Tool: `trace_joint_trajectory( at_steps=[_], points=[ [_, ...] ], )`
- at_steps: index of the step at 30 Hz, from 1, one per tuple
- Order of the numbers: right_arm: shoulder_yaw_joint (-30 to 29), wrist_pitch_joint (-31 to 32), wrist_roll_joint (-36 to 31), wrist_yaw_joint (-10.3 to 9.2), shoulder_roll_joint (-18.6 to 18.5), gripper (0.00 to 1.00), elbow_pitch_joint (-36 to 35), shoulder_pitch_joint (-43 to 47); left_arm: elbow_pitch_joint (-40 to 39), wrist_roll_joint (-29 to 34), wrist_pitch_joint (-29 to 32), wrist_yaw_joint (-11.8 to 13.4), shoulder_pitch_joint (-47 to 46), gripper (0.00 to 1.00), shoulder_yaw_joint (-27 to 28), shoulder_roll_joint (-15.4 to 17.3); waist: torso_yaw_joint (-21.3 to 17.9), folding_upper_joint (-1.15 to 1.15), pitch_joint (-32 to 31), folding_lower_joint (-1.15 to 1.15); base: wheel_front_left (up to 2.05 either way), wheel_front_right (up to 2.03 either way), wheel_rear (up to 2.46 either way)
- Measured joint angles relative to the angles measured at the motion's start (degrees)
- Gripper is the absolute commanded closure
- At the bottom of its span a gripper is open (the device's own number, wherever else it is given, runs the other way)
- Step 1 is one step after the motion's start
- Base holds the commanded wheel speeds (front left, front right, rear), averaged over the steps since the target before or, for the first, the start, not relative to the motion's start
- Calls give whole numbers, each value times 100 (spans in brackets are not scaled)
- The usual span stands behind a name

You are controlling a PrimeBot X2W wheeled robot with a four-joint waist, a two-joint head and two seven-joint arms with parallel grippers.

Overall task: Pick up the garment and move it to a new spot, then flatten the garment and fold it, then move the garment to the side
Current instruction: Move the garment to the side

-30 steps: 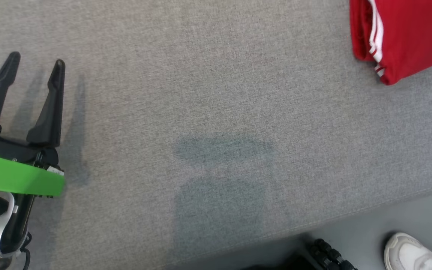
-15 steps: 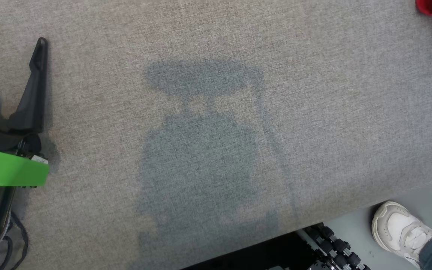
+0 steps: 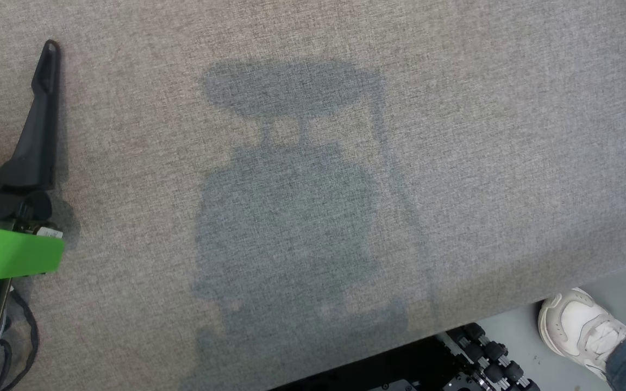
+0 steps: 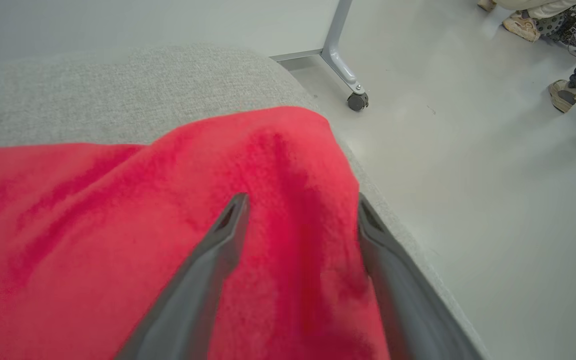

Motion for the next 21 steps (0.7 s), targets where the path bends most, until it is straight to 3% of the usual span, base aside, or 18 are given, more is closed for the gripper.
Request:
trace_joint_trajectory(
  at_steps=[4, 11, 21],
  points=[
    [-109, -269, -149, 0, 192, 0, 407, -20, 62, 25, -2, 0, -9, 0, -8, -55, 15, 0, -32, 0, 0, 0, 0],
    [-477, -435, -392, 0, 124, 0, 1256, 17, 203, 25, -9, 2, -14, 0, -46, -188, 83, 0, -182, 0, 0, 0, 0],
    [-602, -806, -436, -4, 548, 0, 1635, 138, 342, 25, -59, 19, 16, 0, -60, -298, 215, 0, -390, 0, 0, 0, 0]
  ],
)
